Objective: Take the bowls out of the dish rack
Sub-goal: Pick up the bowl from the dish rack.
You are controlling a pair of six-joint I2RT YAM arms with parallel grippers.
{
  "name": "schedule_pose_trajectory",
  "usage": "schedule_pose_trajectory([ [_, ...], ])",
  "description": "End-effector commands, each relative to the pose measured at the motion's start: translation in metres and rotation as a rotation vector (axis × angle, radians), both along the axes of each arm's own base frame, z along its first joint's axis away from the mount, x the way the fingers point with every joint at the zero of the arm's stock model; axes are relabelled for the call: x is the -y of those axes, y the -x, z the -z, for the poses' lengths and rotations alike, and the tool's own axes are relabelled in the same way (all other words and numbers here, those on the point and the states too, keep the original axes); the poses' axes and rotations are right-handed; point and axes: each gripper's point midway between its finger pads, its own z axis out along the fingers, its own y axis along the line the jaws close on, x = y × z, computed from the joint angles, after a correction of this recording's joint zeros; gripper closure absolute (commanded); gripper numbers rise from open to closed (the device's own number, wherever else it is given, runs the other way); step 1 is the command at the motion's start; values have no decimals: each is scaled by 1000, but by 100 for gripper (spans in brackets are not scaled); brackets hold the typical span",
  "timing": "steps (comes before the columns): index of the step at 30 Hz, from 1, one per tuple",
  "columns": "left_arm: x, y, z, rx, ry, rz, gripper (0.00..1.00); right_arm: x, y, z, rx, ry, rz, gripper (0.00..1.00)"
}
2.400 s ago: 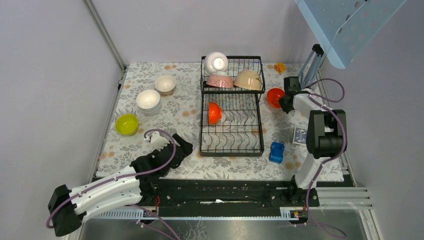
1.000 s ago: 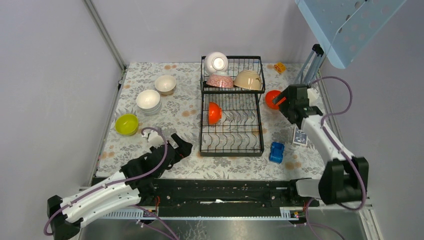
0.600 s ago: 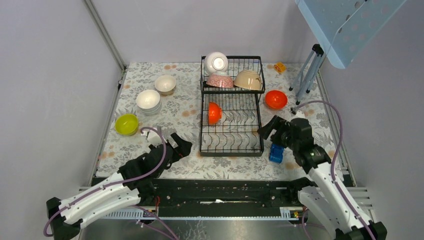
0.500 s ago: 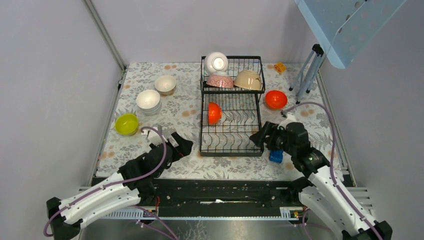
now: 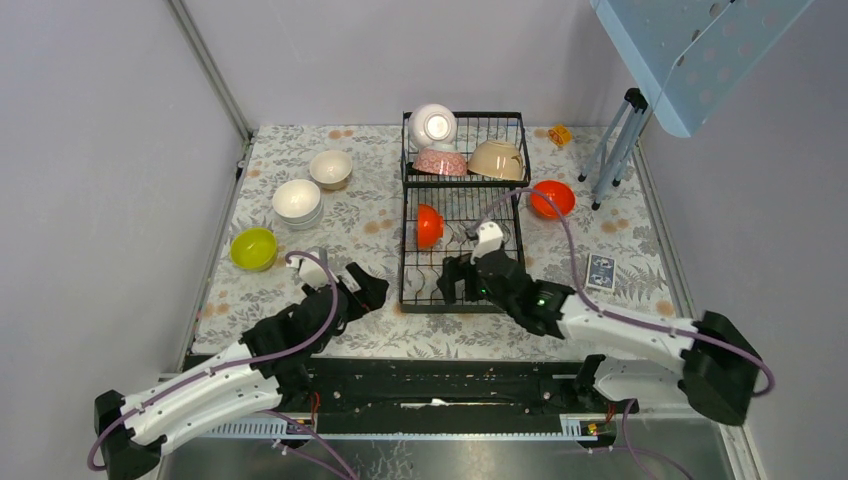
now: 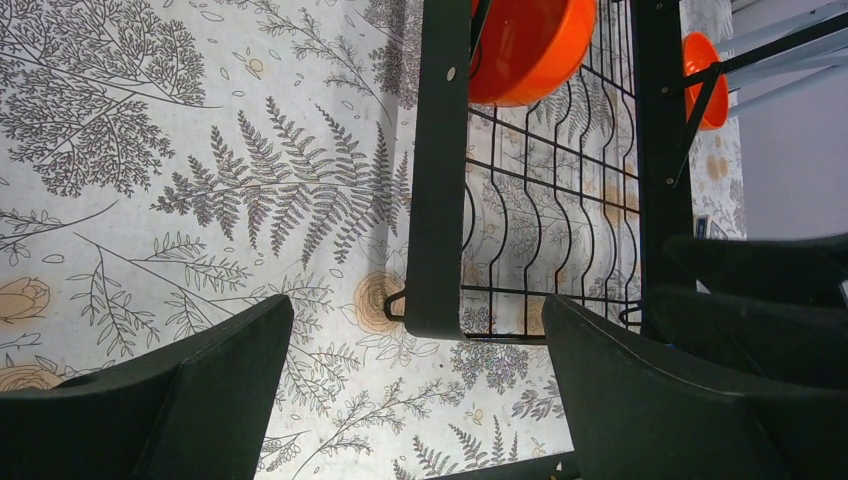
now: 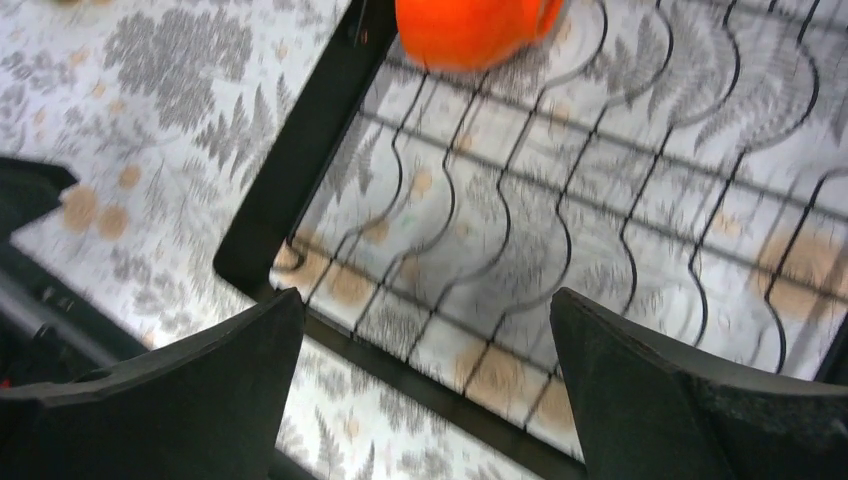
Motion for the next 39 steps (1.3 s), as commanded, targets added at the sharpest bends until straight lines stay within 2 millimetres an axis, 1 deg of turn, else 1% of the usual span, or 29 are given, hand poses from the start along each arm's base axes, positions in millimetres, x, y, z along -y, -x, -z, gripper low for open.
schedule_pose_trajectory([
  [1, 1, -3, 0, -2, 16, -18, 1, -29, -51, -39, 236, -15, 134, 0],
  [5, 0, -1, 4, -25, 3, -25, 1, -47, -80, -29, 269, 48, 203, 0],
  [9, 1, 2, 9, -45, 26, -21, 1, -63, -104, -26, 283, 96, 274, 0],
  [13, 3, 4, 9, -56, 67, -27, 1, -77, -118, -22, 285, 120, 298, 0],
  [16, 5, 5, 8, -59, 77, -21, 1, -76, -127, -16, 280, 164, 350, 0],
  [18, 4, 6, 10, -65, 72, -21, 1, -71, -133, -12, 285, 187, 393, 0],
  [22, 4, 7, 12, -73, 72, -23, 1, -64, -141, -7, 274, 177, 442, 0],
  [28, 2, 9, 14, -77, 71, -19, 1, -66, -151, 4, 241, 144, 417, 0],
  [32, 0, 10, 15, -74, 77, -23, 1, -62, -158, 13, 219, 147, 413, 0],
  [39, 1, 9, 18, -78, 78, -24, 1, -66, -163, 22, 203, 139, 372, 0],
])
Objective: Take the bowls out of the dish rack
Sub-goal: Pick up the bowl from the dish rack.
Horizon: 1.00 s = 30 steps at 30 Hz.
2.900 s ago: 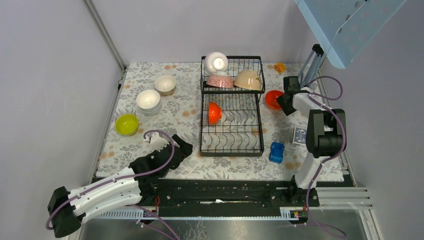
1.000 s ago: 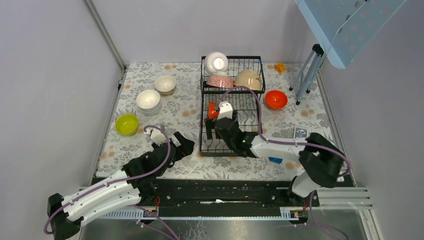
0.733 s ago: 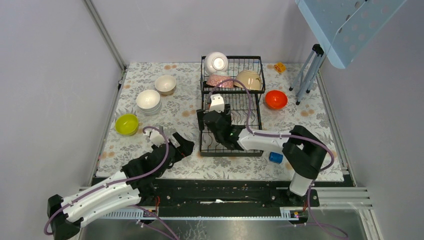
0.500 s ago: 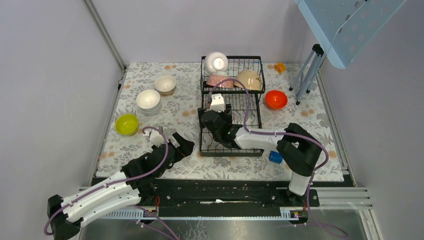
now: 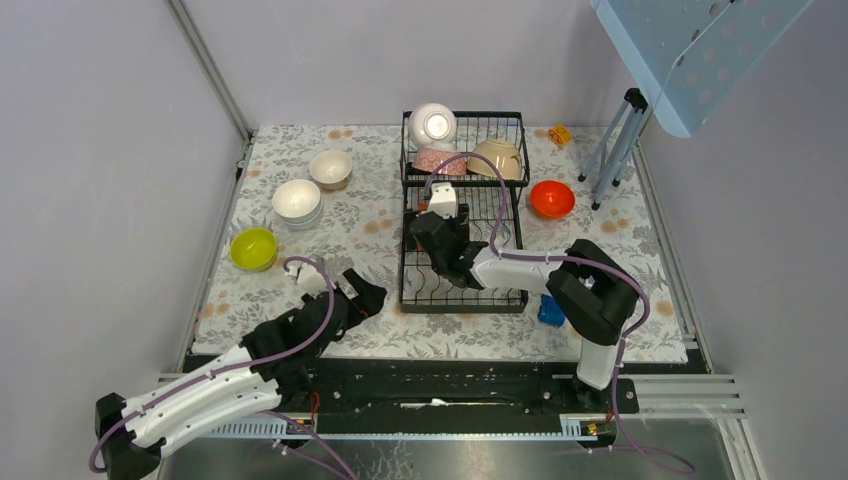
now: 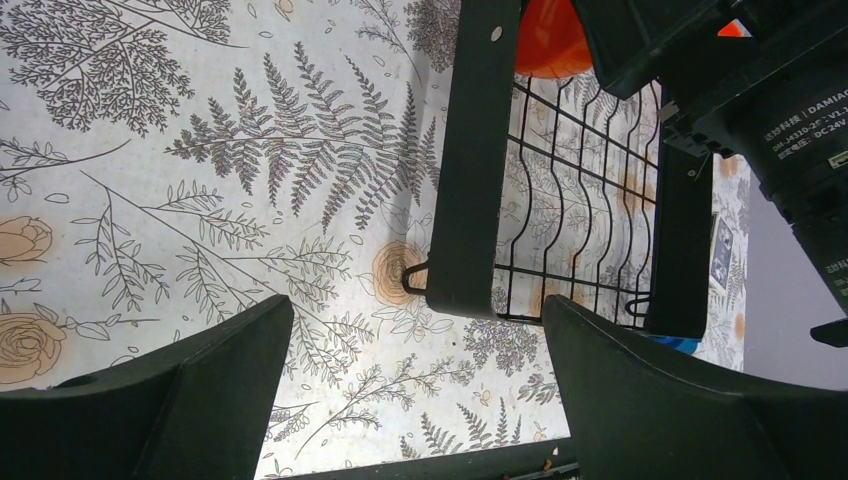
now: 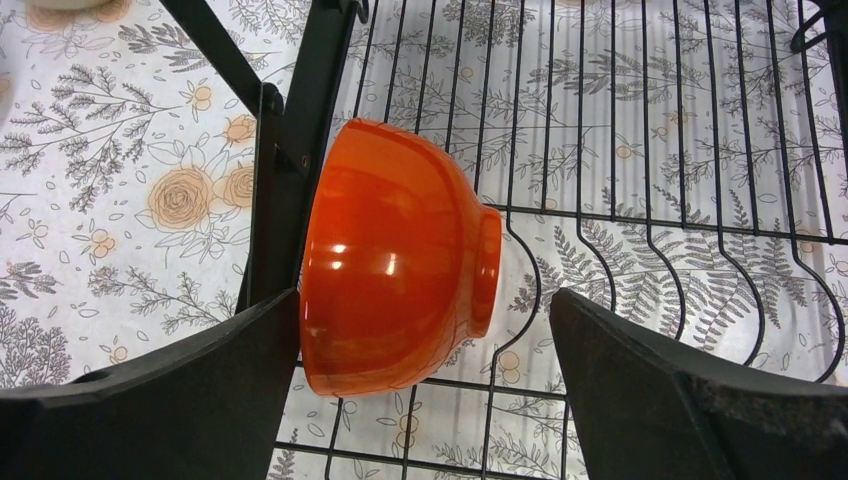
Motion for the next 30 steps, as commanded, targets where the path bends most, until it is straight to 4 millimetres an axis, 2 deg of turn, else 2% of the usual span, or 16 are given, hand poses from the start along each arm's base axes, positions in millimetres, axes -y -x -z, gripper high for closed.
schedule_pose_trajectory([
  [1, 6, -1, -3, 2, 29, 7, 1, -11, -14, -6, 19, -56, -18, 0],
  [6, 7, -1, 0, -8, 20, 9, 1, -12, -18, 0, -2, -64, -23, 1],
  [10, 7, -1, 1, -9, 23, 9, 1, -13, -20, 3, -7, -73, -26, 5],
  [24, 8, 0, 6, -20, 25, 13, 1, -15, -21, 8, 17, -75, -58, 26],
  [30, 8, 0, 6, -19, 24, 12, 1, -13, -19, 9, 27, -70, -66, 38],
])
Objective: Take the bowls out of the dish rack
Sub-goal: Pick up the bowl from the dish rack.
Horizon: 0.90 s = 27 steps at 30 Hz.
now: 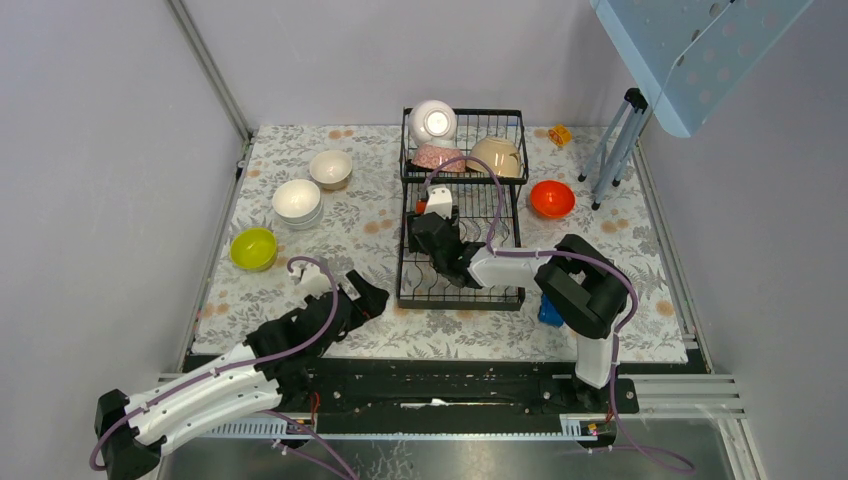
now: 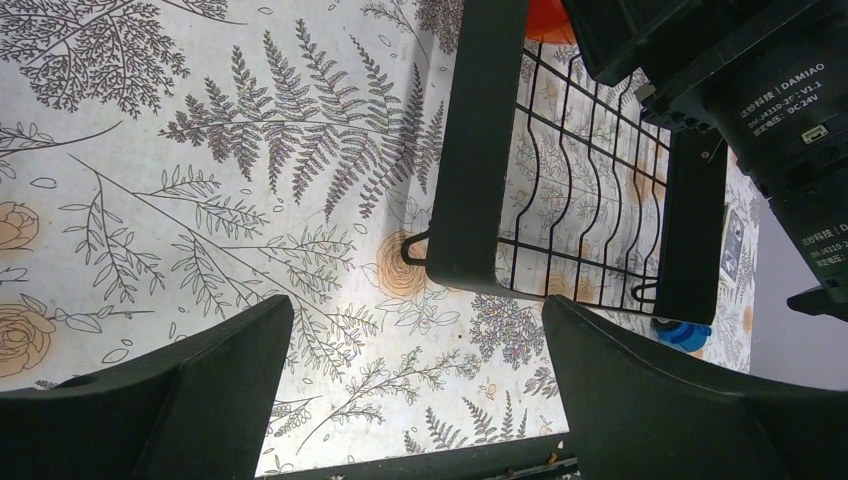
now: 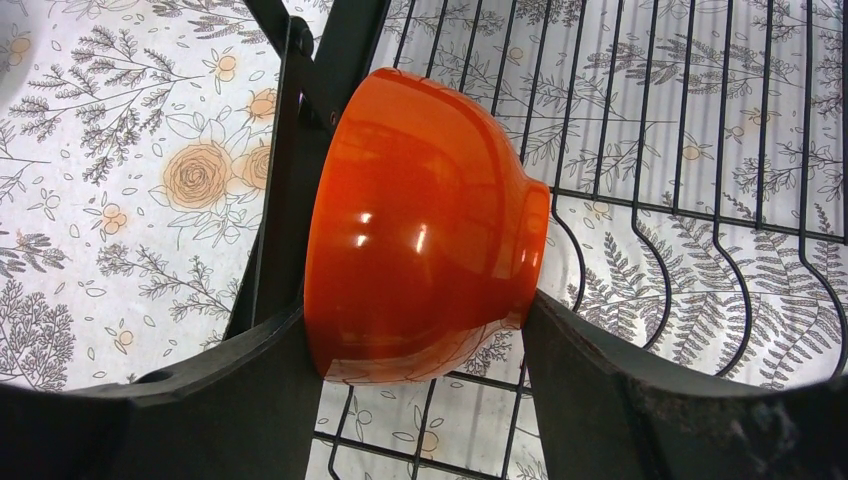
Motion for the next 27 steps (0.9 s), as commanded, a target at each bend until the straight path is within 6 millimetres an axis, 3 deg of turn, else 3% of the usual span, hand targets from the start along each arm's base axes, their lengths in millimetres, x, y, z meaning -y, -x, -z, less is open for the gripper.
schedule_pose_trajectory([
  [1, 5, -3, -4, 15, 29, 4, 1, 1, -13, -12, 56, -42, 9, 40],
  [8, 6, -5, -4, 19, 20, 1, 1, 10, -10, -13, 82, 0, 0, 52],
  [27, 10, -6, 3, 4, 16, 2, 1, 15, -3, -40, 192, 131, 12, 62],
])
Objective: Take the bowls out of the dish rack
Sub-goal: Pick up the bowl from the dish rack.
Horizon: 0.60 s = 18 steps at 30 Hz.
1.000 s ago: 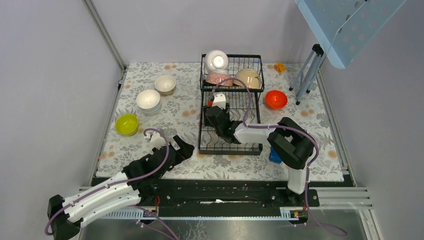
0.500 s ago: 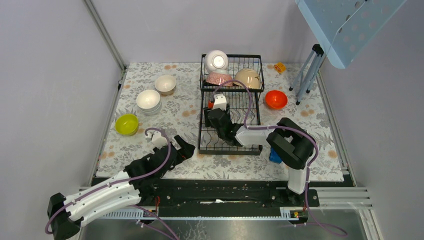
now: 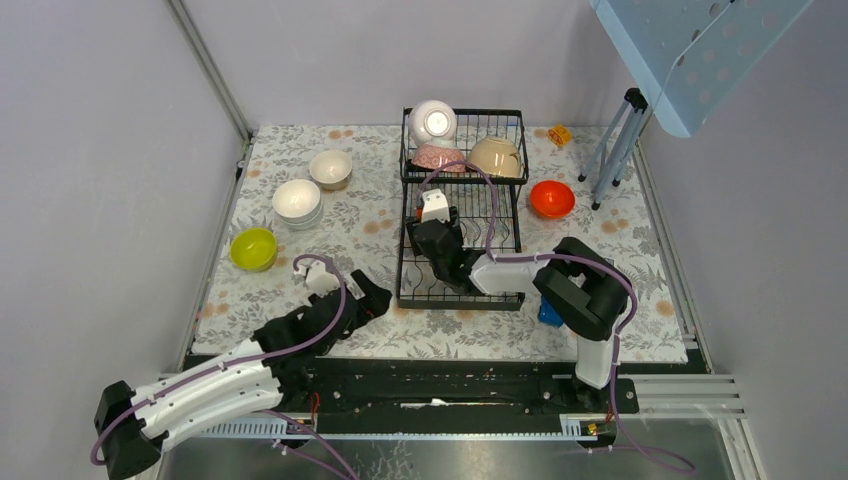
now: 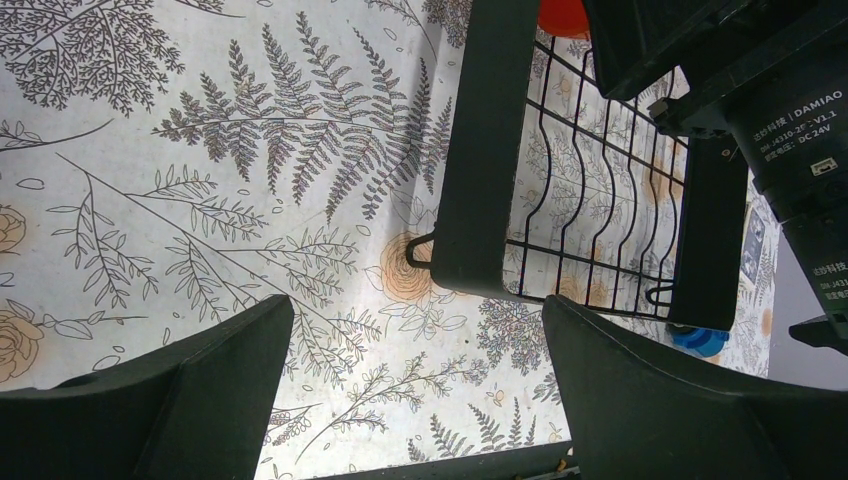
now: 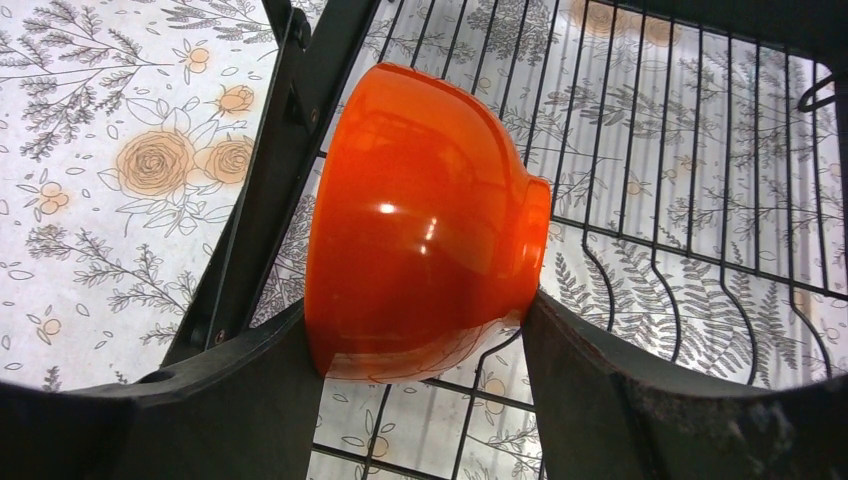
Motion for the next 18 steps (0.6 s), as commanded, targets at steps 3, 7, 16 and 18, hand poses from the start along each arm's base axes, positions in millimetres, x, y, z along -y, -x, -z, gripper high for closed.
schedule_pose_trajectory([
  [3, 4, -3, -2, 14, 28, 1, 1, 3, -2, -42, 108, 19, 34, 62],
  [7, 4, -3, -1, 14, 28, 0, 1, 0, 0, -49, 127, 36, 21, 63],
  [16, 2, -2, -1, 16, 32, -3, 1, 1, 4, -59, 158, 85, 18, 65],
  [18, 2, -2, -1, 17, 33, -4, 1, 1, 4, -62, 162, 82, 20, 65],
])
